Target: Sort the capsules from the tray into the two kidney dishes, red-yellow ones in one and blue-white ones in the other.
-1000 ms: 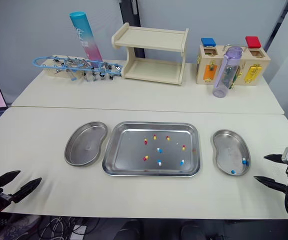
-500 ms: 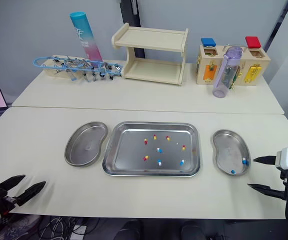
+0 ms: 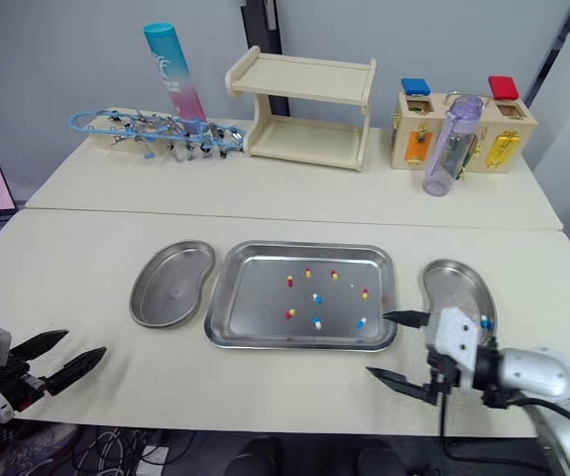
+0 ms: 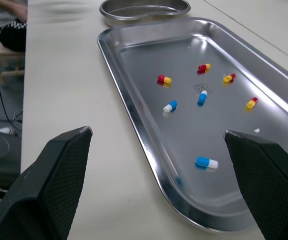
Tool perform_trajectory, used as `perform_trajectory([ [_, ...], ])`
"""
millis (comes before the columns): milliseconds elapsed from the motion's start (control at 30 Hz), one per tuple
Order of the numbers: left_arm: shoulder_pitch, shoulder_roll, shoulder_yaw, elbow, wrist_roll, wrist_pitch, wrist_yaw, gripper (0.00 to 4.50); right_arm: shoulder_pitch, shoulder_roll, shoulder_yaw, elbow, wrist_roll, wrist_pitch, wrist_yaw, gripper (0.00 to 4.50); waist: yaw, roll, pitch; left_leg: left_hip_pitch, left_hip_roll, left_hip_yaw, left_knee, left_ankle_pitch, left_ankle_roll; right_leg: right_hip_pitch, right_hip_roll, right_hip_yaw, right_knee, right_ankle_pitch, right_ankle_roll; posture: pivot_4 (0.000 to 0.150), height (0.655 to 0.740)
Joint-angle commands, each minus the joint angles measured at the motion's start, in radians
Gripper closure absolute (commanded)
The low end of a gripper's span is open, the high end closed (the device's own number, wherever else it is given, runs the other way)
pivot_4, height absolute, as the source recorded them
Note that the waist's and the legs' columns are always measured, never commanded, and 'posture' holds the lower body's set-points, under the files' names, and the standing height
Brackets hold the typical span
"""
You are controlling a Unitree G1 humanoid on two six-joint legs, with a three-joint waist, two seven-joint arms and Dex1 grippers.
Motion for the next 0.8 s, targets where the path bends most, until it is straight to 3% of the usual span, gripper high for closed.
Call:
perform_trajectory([
  [33, -0.033, 0.050, -0.059, -0.203, -0.059, 0.081, -0.009, 0.00, 0.028, 0.013, 0.012, -0.044, -0.013, -0.007, -0.051, 0.04, 0.003, 0.000, 0.000, 0.000, 0.000, 0.000, 0.000, 0.000, 0.000, 0.000, 0.000, 0.000, 0.000, 0.000, 0.000, 0.150, 0.7400],
  [167, -0.098, 0.110, -0.224, -0.327, -0.032, 0.183, -0.004, 0.00, 0.038, 0.027, 0.034, -0.069, -0.019, 0.025, -0.101, 0.04, -0.003, 0.001, 0.000, 0.001, 0.000, 0.000, 0.000, 0.000, 0.000, 0.001, 0.000, 0.000, 0.001, 0.000, 0.000, 0.150, 0.7400],
  [300, -0.233, 0.060, -0.378, -0.351, -0.024, 0.238, 0.060, 0.00, 0.016, 0.054, 0.056, -0.076, -0.013, 0.064, -0.152, 0.04, -0.016, 0.002, 0.000, 0.001, 0.001, 0.000, 0.000, 0.000, 0.000, 0.000, 0.001, 0.000, 0.001, 0.000, 0.000, 0.150, 0.7400],
  [433, -0.372, -0.012, -0.510, -0.333, 0.011, 0.265, 0.105, 0.91, 0.025, 0.054, 0.072, -0.085, -0.018, 0.063, -0.166, 0.00, -0.010, 0.002, 0.000, 0.001, 0.000, 0.000, 0.000, 0.000, 0.000, 0.000, 0.001, 0.000, 0.002, 0.000, 0.000, 0.150, 0.7400],
  [533, -0.442, -0.053, -0.589, -0.325, 0.044, 0.291, 0.140, 1.94, 0.032, 0.058, 0.074, -0.094, -0.009, 0.067, -0.177, 0.00, -0.008, 0.002, 0.000, 0.001, 0.000, 0.000, 0.001, 0.000, 0.000, 0.001, 0.001, 0.000, 0.002, 0.000, 0.000, 0.150, 0.7400],
  [800, -0.587, -0.132, -0.786, -0.255, 0.183, 0.359, 0.220, 1.94, 0.039, 0.065, 0.087, -0.079, -0.018, 0.051, -0.195, 0.00, -0.008, 0.002, 0.000, 0.001, 0.000, 0.000, 0.001, 0.000, 0.000, 0.000, 0.001, 0.000, 0.002, 0.000, 0.000, 0.150, 0.7400],
])
